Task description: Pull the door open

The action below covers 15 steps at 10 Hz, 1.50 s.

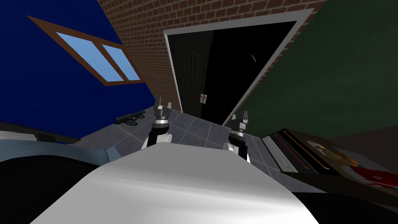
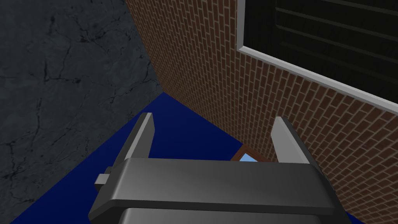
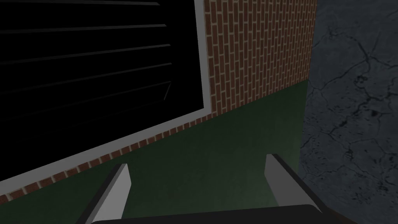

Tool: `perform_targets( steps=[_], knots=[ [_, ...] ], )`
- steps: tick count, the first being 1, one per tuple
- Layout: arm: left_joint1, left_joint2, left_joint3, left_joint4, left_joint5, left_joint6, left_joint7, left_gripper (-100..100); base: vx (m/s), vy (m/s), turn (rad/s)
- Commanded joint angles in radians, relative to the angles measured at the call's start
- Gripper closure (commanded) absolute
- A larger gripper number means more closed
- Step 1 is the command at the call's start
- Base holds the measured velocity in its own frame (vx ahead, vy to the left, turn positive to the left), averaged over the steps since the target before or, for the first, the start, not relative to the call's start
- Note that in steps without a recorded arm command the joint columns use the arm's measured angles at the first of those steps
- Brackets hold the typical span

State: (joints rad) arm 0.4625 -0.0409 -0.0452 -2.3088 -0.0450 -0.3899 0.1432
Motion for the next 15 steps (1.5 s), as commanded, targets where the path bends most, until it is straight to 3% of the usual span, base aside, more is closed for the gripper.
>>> perform_targets(
  steps=[1,8,15],
  knots=[
    [-0.011,0.018,0.003,0.030,0.003,0.001,0.003,-100,0.083,-0.020,-0.064],
    [-0.066,0.088,0.016,0.179,0.020,0.007,0.018,-100,0.149,-0.016,-0.068],
    [-0.110,0.133,0.026,0.299,0.034,0.011,0.030,-100,0.099,-0.011,-0.050]
  ],
)
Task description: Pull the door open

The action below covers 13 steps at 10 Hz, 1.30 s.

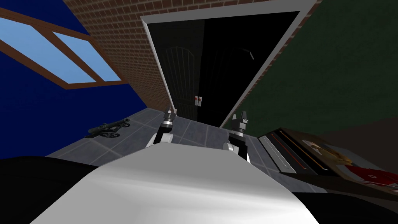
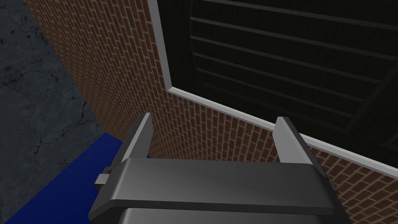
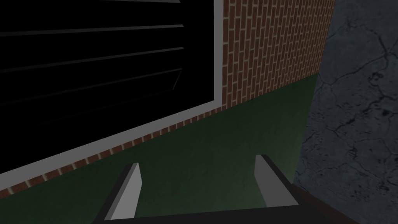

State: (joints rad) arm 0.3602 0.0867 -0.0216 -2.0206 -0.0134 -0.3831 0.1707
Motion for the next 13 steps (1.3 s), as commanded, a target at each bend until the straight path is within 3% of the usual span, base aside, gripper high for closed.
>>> perform_targets(
  steps=[1,13],
  knots=[
    [-0.014,0.012,0.004,0.029,0.004,0.005,0.004,-100,0.111,-0.021,-0.046],
    [-0.101,0.089,0.024,0.262,0.031,0.013,0.027,-100,0.102,-0.008,-0.061]
  ],
)
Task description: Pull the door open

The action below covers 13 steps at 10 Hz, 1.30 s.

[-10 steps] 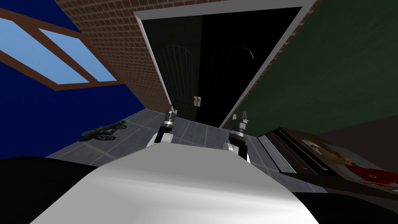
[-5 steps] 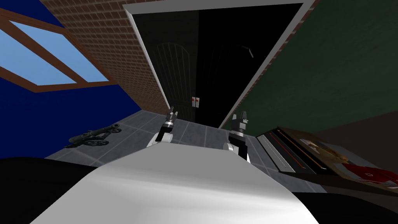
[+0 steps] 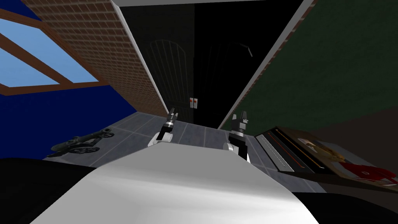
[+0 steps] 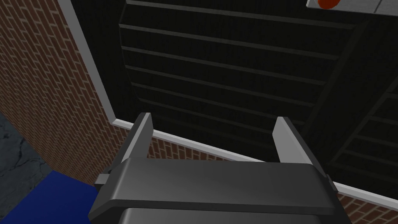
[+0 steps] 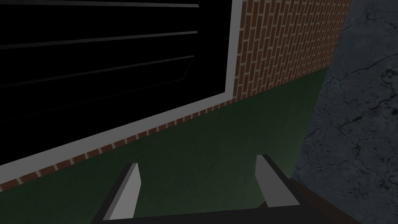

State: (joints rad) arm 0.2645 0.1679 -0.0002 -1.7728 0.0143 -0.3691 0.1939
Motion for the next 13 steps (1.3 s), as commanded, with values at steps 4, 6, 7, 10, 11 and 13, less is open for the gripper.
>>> perform_targets(
  steps=[4,6,7,10,11,13],
  knots=[
    [-0.036,0.031,0.010,0.094,0.012,0.002,0.012,-100,0.103,-0.004,-0.062],
    [-0.050,0.043,0.013,0.132,0.016,0.004,0.015,-100,0.092,-0.010,-0.063],
    [-0.058,0.048,0.014,0.152,0.018,0.004,0.017,-100,0.102,-0.008,-0.054],
    [-0.079,0.065,0.019,0.208,0.025,0.006,0.023,-100,0.101,0.002,-0.060],
    [-0.086,0.070,0.021,0.226,0.027,0.007,0.025,-100,0.104,-0.010,-0.060],
    [-0.101,0.080,0.023,0.262,0.031,0.008,0.028,-100,0.115,-0.006,-0.076]
  ],
)
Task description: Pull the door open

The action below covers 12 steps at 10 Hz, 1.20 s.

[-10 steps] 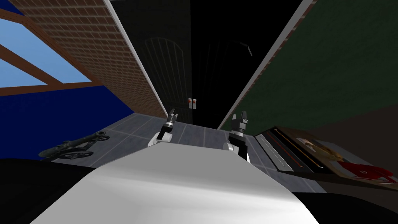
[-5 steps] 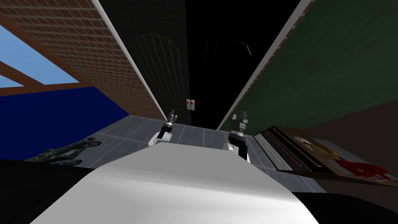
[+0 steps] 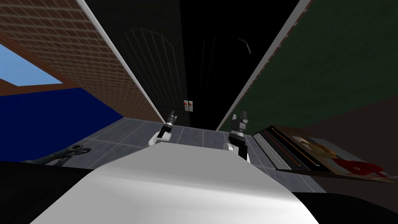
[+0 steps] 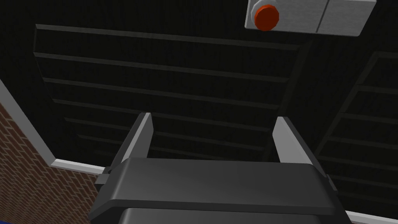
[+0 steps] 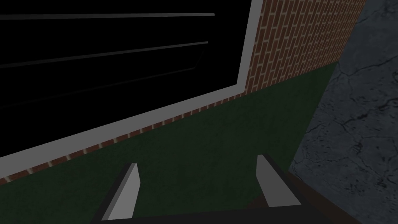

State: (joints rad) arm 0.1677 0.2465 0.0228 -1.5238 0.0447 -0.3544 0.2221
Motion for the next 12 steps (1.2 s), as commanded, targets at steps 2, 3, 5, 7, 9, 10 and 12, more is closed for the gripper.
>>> perform_targets(
  steps=[2,3,5,7,9,10,12],
  knots=[
    [-0.023,0.015,0.004,0.063,0.006,-0.005,0.005,-100,0.109,0.014,-0.052],
    [-0.030,0.020,0.006,0.079,0.008,-0.004,0.007,-100,0.154,0.021,-0.098],
    [-0.048,0.032,0.009,0.124,0.013,-0.003,0.011,-100,0.148,-0.005,-0.073],
    [-0.065,0.043,0.012,0.166,0.018,-0.001,0.016,-100,0.115,0.010,-0.063],
    [-0.074,0.049,0.013,0.189,0.020,0.000,0.018,-100,0.123,0.017,-0.049],
    [-0.084,0.055,0.015,0.211,0.023,0.000,0.020,-100,0.108,0.000,-0.065],
    [-0.099,0.063,0.017,0.244,0.026,0.001,0.024,-100,0.145,0.003,-0.078]
  ],
)
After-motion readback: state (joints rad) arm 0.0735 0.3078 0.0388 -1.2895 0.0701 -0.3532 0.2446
